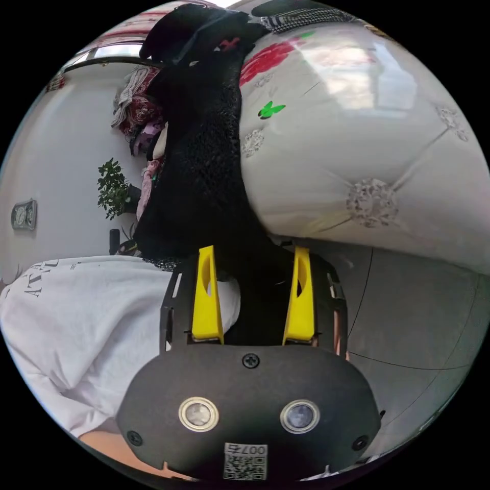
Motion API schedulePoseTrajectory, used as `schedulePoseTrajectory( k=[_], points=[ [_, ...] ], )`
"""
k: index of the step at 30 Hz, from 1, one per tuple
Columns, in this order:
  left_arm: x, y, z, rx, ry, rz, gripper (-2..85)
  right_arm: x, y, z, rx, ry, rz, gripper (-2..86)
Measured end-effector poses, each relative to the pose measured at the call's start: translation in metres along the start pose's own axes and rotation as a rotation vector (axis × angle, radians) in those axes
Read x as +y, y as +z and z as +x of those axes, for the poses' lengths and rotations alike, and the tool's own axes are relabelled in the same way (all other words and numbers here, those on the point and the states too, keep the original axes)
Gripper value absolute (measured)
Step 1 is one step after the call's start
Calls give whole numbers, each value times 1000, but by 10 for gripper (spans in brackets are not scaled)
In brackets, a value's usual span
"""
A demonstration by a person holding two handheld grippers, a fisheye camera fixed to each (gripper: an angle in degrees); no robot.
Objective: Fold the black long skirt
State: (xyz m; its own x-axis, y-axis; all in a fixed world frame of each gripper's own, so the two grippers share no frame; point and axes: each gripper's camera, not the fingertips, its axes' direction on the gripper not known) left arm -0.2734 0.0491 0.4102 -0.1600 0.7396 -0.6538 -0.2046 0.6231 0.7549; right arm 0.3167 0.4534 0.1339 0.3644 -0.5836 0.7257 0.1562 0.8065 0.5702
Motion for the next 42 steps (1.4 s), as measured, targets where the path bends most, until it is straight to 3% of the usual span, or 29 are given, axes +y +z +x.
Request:
schedulePoseTrajectory(
  k=[4,8,14,19,22,26,33,38,42],
  points=[
    [6,-7,-2,60,-5,-26,-4,-19,30,-2,-225,-10,-124,29],
    [6,-39,19,190,81,85,-5,-29,-4,-33,-400,-109,-46,3],
    [-72,-117,74,304,330,315,-7,-120,-151,-117,-327,-352,230,-3],
    [-129,-201,176,353,565,550,-7,-170,-294,-268,-187,-674,533,-4],
    [-101,-247,241,368,764,671,-7,-132,-342,-331,-139,-878,657,-4],
    [-14,-266,286,284,955,745,-7,-71,-349,-350,-109,-1013,671,-4],
    [89,-198,255,200,823,619,-7,13,-260,-262,-104,-780,473,-4],
    [105,-104,161,201,385,386,-6,28,-172,-160,-209,-388,334,-3],
    [87,-73,122,260,229,329,-6,7,-133,-119,-262,-229,250,-2]
  ],
)
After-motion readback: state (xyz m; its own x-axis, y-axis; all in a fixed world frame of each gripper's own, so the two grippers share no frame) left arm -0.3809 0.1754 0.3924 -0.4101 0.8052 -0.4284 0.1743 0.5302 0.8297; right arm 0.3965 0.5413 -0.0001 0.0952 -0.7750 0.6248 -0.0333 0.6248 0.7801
